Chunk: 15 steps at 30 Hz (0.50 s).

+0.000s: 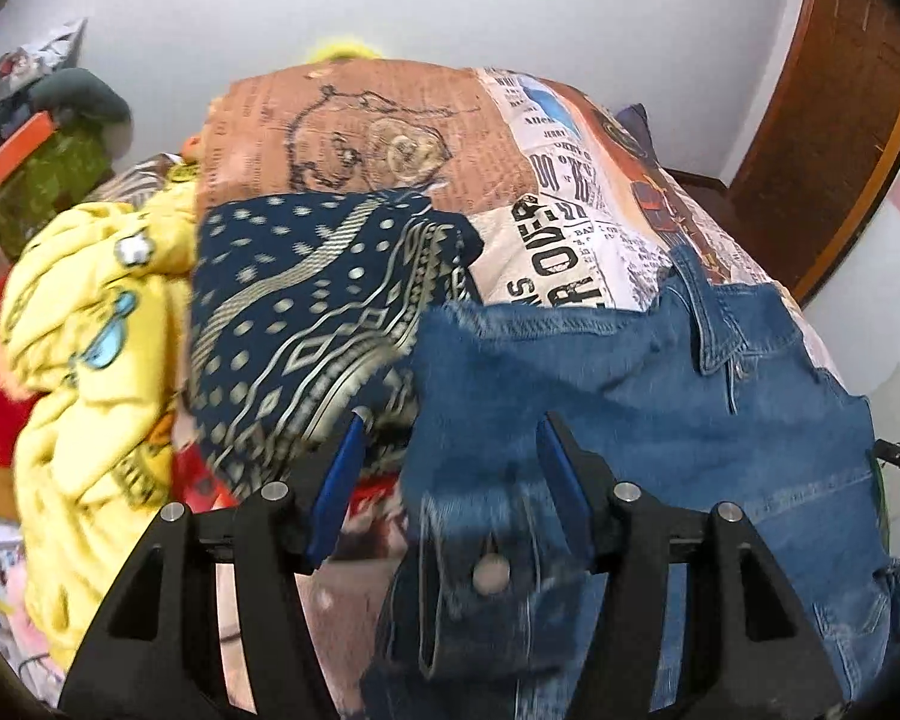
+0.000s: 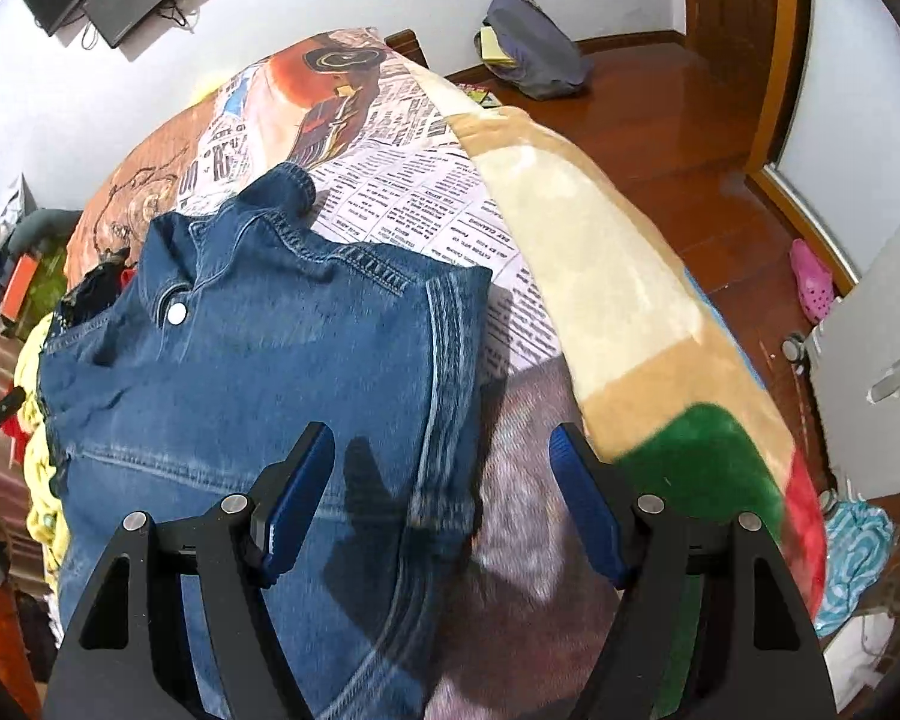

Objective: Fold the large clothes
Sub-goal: 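Pinch the remaining sleeve cuff with the left tool and fold it inward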

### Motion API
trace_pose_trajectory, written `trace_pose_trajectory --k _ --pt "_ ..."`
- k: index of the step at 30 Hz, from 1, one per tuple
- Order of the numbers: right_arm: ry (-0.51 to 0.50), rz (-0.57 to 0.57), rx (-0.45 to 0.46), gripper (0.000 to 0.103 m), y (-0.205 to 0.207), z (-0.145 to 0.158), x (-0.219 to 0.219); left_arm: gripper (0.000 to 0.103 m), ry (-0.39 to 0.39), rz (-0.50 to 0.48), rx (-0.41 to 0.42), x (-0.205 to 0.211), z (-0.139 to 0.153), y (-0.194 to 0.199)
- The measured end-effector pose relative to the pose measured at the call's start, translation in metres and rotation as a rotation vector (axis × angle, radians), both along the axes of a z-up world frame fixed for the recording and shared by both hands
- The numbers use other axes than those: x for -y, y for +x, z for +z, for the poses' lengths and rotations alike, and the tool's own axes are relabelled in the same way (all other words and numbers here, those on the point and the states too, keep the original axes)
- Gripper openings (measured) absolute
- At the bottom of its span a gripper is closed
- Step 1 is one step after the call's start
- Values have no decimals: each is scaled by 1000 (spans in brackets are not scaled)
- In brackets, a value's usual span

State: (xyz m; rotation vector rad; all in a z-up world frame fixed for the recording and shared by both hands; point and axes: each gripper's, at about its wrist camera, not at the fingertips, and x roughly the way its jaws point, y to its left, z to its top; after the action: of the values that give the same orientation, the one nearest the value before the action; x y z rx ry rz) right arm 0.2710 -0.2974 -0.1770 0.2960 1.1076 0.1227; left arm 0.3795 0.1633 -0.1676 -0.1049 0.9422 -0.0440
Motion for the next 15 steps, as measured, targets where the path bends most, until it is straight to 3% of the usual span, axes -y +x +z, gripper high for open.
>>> trace_pose_trajectory --k 6,9,10,11,14,15 --pt "18 -2 -15 71 17 -16 -2 59 -9 -4 -30 -5 -20 36" --pt "4 3 9 71 23 -15 -4 47 -23 -27 -21 -3 -24 44" --pt "7 4 13 71 25 -16 -5 36 -31 -36 -26 -2 -26 45" --pt "10 6 19 71 27 -16 -6 33 -31 -41 -33 0 -29 47" --pt "-3 16 34 54 32 -18 -8 28 -3 -39 -24 6 -31 48" --pt "-10 17 36 42 34 -18 -8 27 0 -31 -19 7 -30 48"
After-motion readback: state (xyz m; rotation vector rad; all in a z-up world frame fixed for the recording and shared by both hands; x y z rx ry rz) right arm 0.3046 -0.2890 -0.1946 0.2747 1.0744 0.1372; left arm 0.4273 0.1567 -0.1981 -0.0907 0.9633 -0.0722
